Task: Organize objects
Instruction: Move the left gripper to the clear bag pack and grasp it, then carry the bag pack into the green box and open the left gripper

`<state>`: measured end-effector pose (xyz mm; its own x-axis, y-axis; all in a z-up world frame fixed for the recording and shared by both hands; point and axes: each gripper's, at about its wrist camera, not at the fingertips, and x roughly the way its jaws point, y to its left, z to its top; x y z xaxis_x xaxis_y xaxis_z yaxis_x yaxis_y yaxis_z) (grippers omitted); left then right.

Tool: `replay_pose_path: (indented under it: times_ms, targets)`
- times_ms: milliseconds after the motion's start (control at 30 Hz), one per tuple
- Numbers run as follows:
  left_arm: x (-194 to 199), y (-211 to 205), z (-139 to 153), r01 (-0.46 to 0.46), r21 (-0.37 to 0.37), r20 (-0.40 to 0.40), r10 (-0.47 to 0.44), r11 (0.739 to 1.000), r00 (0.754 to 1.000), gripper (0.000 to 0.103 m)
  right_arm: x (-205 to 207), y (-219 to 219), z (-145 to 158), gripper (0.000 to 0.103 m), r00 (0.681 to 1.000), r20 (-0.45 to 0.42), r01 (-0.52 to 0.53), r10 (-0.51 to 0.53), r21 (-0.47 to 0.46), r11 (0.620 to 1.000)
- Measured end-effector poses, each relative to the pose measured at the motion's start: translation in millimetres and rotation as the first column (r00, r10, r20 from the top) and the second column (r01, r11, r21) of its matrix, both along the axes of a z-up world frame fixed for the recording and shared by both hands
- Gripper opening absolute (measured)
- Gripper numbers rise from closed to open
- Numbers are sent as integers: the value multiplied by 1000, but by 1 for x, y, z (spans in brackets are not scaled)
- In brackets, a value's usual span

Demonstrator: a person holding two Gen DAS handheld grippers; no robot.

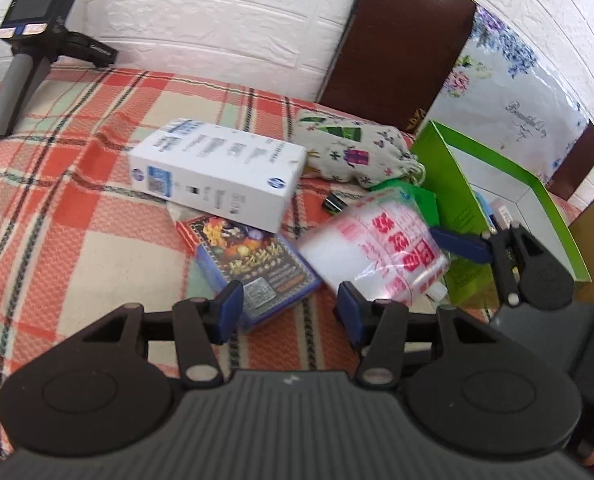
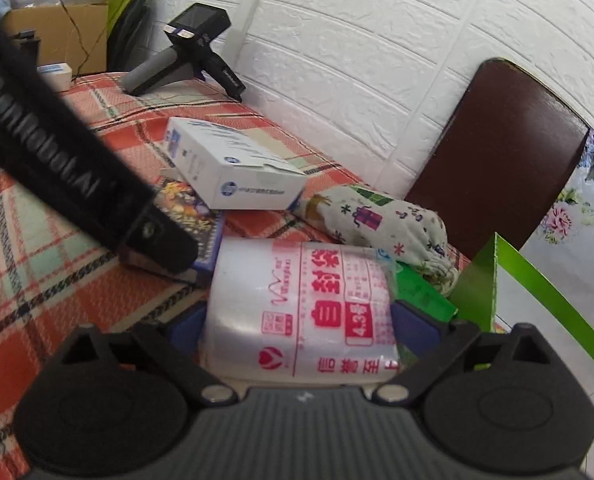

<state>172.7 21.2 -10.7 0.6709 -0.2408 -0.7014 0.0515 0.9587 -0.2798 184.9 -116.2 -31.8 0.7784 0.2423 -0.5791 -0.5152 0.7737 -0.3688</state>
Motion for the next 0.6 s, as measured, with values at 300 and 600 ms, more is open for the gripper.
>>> replay_pose_path:
  times_ms: [300, 600]
  targets:
    - [-34, 5, -4, 102, -64, -42, -105, 993, 994, 55, -71, -13, 4, 95, 990, -116, -63, 80, 142, 988]
    - [-66, -8, -20, 137, -117, -113, -150, 984, 982, 63, -93, -54, 9, 103, 976, -203, -16, 77, 287, 958]
